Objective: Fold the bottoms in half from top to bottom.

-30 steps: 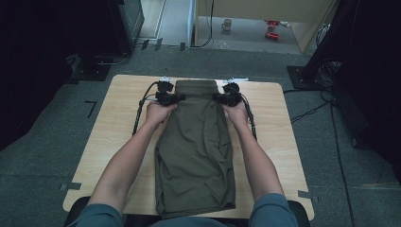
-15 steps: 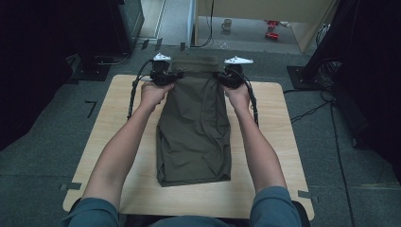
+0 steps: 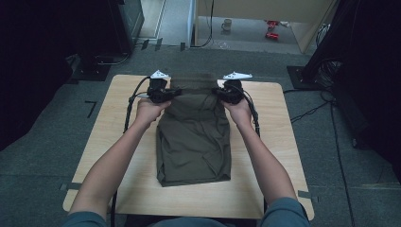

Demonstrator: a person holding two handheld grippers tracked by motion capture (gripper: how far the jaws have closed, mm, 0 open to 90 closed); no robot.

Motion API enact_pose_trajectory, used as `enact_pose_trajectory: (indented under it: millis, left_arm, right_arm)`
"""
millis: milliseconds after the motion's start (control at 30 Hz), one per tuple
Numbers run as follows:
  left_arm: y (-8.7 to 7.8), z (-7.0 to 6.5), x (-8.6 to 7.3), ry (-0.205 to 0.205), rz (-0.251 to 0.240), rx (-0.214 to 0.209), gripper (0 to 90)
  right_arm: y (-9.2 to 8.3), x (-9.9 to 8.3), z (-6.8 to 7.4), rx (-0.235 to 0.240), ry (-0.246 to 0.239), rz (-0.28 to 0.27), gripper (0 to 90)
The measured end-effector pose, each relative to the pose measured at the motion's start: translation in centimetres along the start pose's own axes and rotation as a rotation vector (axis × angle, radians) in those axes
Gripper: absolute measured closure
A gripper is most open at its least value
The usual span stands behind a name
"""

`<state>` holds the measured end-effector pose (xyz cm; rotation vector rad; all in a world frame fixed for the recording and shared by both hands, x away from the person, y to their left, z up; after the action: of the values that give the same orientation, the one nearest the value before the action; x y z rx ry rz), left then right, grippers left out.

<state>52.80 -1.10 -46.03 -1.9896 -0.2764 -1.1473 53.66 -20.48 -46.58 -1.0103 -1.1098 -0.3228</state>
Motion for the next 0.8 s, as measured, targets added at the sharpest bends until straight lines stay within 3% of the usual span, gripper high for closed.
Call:
enact_pose_trajectory:
  millis: [233, 367, 533, 700, 800]
  left_arm:
    - [-1.7, -1.8, -1.9, -0.001, -0.005, -0.030, 88.0]
    - [-3.1, -3.1, -2.9, 0.044, -0.017, -0.028, 88.0]
    - [-4.6, -4.6, -4.2, 0.064, -0.036, -0.034, 88.0]
    - [-5.8, -5.8, -6.0, 0.112, -0.035, -0.005, 88.0]
    - [-6.2, -6.1, -7.0, 0.111, -0.031, -0.004, 88.0]
  right_arm:
    - [-1.6, -1.6, 1.6, 0.019, 0.002, 0.008, 83.1]
    - [-3.1, -2.4, 2.9, 0.032, -0.020, -0.003, 83.1]
    - [-4.7, -3.4, 4.4, 0.039, -0.029, -0.019, 83.0]
    - [-5.9, -4.9, 5.9, 0.052, -0.034, -0.031, 82.9]
    - [-6.3, -5.8, 6.8, 0.048, -0.048, -0.021, 82.9]
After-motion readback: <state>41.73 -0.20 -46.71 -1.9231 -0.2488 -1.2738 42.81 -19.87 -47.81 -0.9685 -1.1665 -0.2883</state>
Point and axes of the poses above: each handheld gripper's, and its own axes: y roughly forward along the jaws, x roughly out of its top, z roughly to its left, the point moved 8 cm from there along y, roughly forward along the jaws, and after that the axes turned 5 degrees about -y, right-handed, at the moved point
